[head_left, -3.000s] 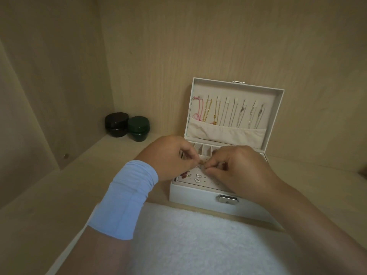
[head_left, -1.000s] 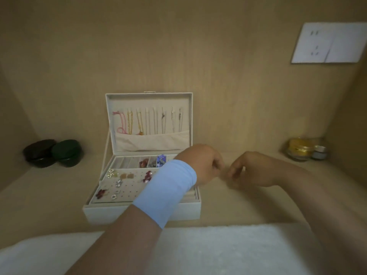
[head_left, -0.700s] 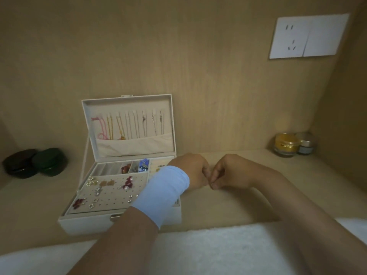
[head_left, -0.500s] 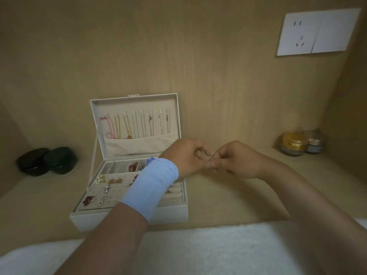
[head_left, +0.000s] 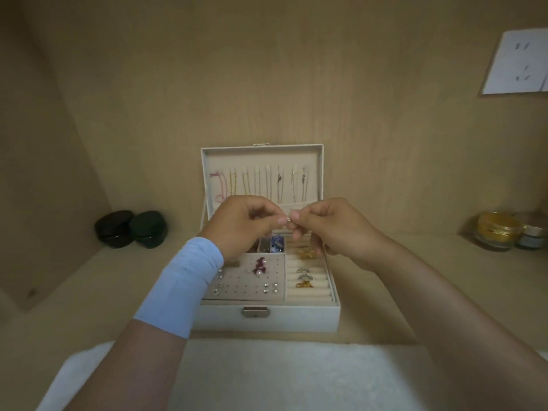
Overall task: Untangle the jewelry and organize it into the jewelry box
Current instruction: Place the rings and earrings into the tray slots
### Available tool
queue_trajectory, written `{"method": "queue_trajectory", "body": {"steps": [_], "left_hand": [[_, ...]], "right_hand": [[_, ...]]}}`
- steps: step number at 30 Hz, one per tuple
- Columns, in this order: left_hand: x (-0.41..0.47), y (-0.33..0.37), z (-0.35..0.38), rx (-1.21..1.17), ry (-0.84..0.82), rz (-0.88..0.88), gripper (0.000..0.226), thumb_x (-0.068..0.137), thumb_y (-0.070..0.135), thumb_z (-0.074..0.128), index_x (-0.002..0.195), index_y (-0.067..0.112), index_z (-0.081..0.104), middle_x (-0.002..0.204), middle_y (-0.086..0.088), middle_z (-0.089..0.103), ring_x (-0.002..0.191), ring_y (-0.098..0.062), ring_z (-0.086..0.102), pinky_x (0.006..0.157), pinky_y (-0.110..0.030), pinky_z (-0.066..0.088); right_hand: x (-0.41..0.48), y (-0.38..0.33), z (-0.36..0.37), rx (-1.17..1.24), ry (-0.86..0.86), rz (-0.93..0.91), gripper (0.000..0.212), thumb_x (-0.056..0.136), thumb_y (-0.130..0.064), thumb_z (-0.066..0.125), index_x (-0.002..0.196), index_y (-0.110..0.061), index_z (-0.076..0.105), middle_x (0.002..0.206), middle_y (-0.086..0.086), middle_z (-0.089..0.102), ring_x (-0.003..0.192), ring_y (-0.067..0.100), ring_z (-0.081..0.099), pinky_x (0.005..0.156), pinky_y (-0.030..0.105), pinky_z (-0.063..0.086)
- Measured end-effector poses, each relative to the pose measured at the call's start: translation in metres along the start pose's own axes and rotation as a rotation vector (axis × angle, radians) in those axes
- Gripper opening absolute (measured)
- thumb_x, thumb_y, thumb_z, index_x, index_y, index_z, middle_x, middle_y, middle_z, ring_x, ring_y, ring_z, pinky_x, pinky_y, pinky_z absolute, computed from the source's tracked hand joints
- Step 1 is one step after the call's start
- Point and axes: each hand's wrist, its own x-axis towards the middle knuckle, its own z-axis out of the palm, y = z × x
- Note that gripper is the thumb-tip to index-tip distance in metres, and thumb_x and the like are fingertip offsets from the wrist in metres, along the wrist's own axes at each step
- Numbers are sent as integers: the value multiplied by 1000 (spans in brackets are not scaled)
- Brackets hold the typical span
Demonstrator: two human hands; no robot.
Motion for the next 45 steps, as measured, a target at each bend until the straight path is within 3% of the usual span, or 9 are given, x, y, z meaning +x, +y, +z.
{"method": "queue_trajectory", "body": {"steps": [3,8,13,17,24,30,34,40,45], "left_hand": [[-8,-8,-10,-41,30,-30,7,90,17,67,89,12,72,67,13,67,59,-1,60,60,-14,48],[-22,-13,-26,-241,101,-48,13,94,16,61,105,14,68,81,6,71,62,-4,62,51,-18,47],[-27,-26,-37,-328,117,-87,13,94,17,61,99,11,71,80,3,73,65,-7,62,50,-22,47],[-29,-39,-42,-361,71,-122,18,94,24,61,84,18,75,77,-6,71,66,-16,58,52,-23,47],[-34,-42,-49,-270,-39,-123,18,94,25,62,82,22,75,63,12,69,51,1,53,50,-13,41],[-32,-46,-46,-186,-4,-123,16,93,28,64,86,20,77,72,13,73,65,-4,61,66,-15,50],[-36,-53,-46,148,110,-39,7,88,28,70,87,28,77,80,20,68,76,9,57,74,-13,44],[-40,-59,-45,429,-56,-56,8,86,33,70,91,36,75,99,14,63,100,-9,54,91,-32,47],[-39,-60,-43,464,-92,-86,12,87,34,68,96,37,75,105,11,67,99,-10,57,91,-31,49]], "right_hand": [[8,-8,19,-15,68,-44,24,94,-29,66,86,-8,75,77,2,75,42,16,51,39,19,36],[18,-22,42,128,-1,-11,23,96,-29,63,80,-16,72,74,0,70,46,16,49,40,20,31],[26,-28,55,10,65,-26,26,90,-35,71,78,-12,72,61,-2,66,42,16,48,38,19,33],[27,-31,59,-78,69,-234,12,88,-20,74,100,-19,74,76,5,70,45,17,56,38,23,41],[27,-23,58,-189,-78,-270,12,84,-14,77,92,-23,79,69,6,73,56,37,60,50,39,52],[30,-15,52,-283,-78,-270,11,85,-17,76,91,-25,80,66,-7,72,53,16,59,49,25,49],[34,-4,52,-699,-127,-292,12,84,-32,76,93,-38,79,83,-21,71,77,-1,65,78,28,55],[32,-5,66,-1032,-187,-344,12,89,-37,70,97,-42,78,86,-15,60,83,7,57,74,29,49],[29,-8,71,-1096,-186,-311,13,89,-38,68,98,-40,78,86,-18,56,85,7,57,73,27,48]]}}
